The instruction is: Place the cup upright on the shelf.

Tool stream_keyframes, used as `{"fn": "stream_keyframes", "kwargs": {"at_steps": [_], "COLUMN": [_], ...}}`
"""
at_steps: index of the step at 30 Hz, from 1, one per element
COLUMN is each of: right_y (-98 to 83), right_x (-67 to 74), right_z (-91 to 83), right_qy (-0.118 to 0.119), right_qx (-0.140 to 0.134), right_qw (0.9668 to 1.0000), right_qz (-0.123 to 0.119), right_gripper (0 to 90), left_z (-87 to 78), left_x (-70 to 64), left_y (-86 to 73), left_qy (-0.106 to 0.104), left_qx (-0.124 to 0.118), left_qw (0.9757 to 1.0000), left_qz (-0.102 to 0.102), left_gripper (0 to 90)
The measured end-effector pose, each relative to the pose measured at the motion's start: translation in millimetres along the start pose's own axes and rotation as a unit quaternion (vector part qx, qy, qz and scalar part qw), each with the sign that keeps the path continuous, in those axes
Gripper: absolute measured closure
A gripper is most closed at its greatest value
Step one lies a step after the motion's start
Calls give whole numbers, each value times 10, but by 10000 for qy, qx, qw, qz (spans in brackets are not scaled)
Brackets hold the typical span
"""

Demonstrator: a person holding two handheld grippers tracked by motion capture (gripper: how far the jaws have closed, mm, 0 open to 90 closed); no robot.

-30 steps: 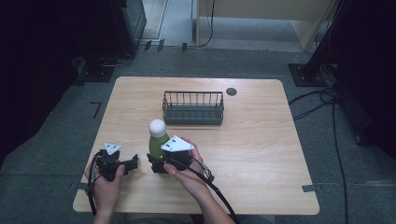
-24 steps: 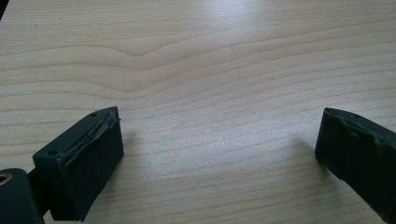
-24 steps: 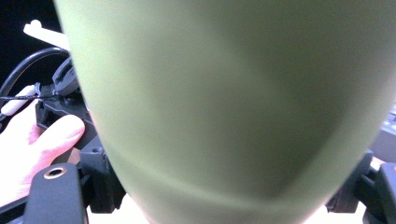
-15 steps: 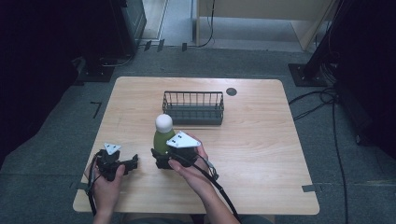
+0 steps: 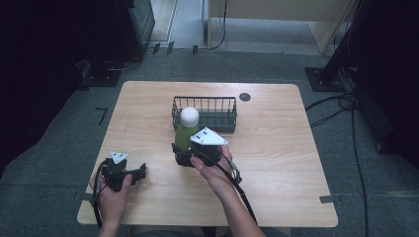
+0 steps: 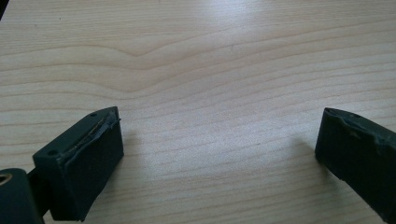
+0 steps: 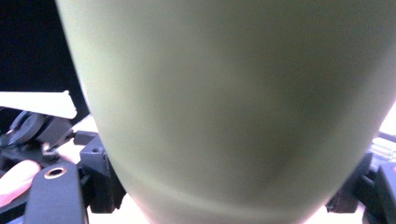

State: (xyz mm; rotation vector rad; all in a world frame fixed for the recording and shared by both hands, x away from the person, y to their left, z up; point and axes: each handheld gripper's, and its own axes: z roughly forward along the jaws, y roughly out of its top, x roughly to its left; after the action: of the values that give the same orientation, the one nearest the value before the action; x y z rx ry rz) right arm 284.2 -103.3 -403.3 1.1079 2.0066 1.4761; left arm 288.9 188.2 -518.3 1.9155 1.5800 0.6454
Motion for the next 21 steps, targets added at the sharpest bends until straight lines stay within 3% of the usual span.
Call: {"fn": "stream_keyframes", "kwargs": {"at_steps": [12, 21], "right_y": [323, 507], "right_x": [-338, -514], "right_z": [-96, -71], "right_qy": [-510, -745], "right_qx": [-228, -288], "right_qw": [9984, 9968], "right_qz": [-32, -26], "right_gripper": [197, 197], "left_z": [0, 0], "left_x": [-1, -1], "left_y": [0, 0], "left_qy": [1, 0], "left_qx": [2, 1], "left_qw": [10000, 10000], "left_qz": [-5, -5], "left_gripper": [16, 16]}}
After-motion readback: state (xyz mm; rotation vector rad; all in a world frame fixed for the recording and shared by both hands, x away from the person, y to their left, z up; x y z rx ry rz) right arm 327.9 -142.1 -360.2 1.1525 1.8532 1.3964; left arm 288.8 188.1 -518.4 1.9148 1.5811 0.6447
